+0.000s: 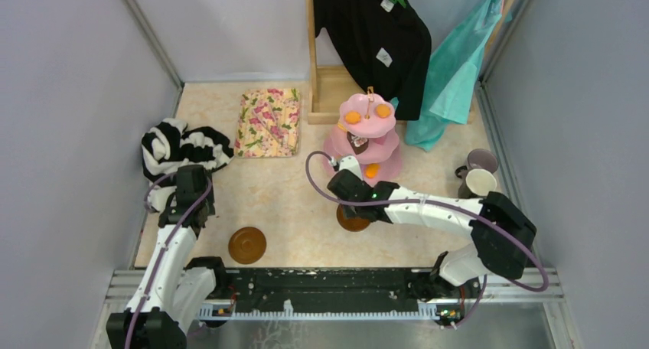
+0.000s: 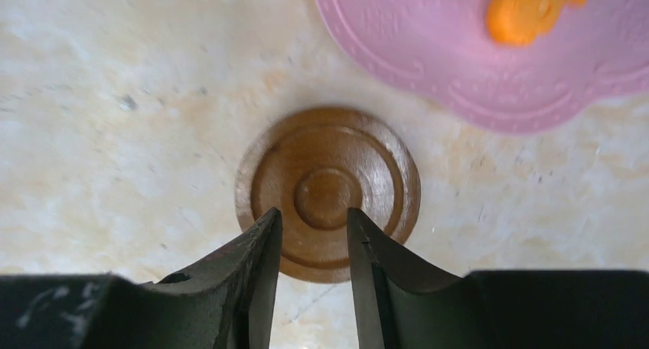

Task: Serve the afternoon tea
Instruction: Move the coaster to the center of the board.

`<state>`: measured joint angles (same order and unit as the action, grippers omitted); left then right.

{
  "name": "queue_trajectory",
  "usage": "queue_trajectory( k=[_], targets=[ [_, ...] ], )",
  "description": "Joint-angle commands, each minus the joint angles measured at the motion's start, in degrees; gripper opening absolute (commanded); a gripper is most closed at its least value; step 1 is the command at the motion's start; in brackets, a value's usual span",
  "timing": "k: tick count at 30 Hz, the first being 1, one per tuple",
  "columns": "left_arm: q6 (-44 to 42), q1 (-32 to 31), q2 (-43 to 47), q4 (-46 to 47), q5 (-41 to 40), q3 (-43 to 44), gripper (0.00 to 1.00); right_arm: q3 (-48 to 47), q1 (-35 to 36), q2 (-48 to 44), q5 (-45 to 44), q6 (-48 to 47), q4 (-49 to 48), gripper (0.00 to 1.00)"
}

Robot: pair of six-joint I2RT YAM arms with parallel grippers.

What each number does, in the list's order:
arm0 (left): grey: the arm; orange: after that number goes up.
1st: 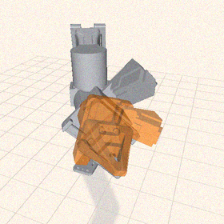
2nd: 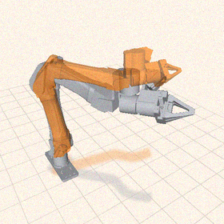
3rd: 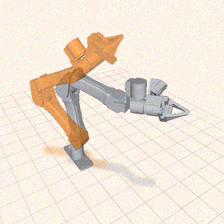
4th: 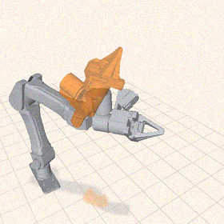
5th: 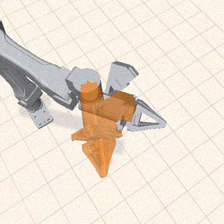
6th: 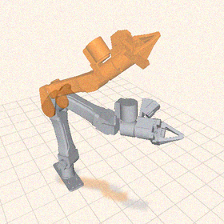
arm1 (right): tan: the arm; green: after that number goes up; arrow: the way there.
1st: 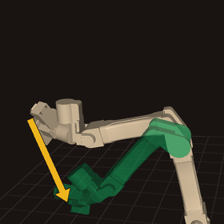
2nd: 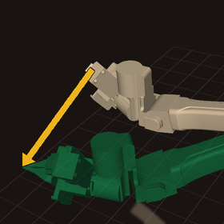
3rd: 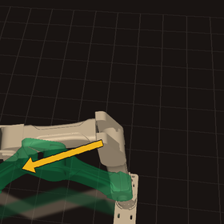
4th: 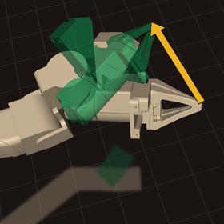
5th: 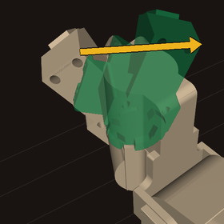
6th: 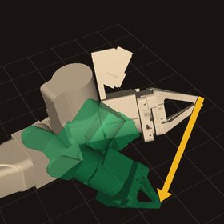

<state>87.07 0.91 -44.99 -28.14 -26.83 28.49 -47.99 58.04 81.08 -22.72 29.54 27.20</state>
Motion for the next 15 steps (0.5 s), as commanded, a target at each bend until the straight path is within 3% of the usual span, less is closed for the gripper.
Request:
queue_trajectory(
  k=[1, 11, 15],
  targets=[
    [-2.51, 0.30, 0.10, 3.25, -0.52, 1.55, 0.90, -6.88, 0.58, -0.19, -3.13, -7.70, -4.47, 0.38],
    [-6.26, 0.32, 0.76, 11.13, -0.95, -0.01, 0.97, -14.20, 6.87, 7.70, 4.29, -14.40, -13.82, 0.39],
    [-7.84, 0.34, 0.90, 11.22, -0.76, 0.28, 0.98, -17.67, 11.32, 12.73, 7.79, -16.55, -20.39, 0.32]
  ],
)
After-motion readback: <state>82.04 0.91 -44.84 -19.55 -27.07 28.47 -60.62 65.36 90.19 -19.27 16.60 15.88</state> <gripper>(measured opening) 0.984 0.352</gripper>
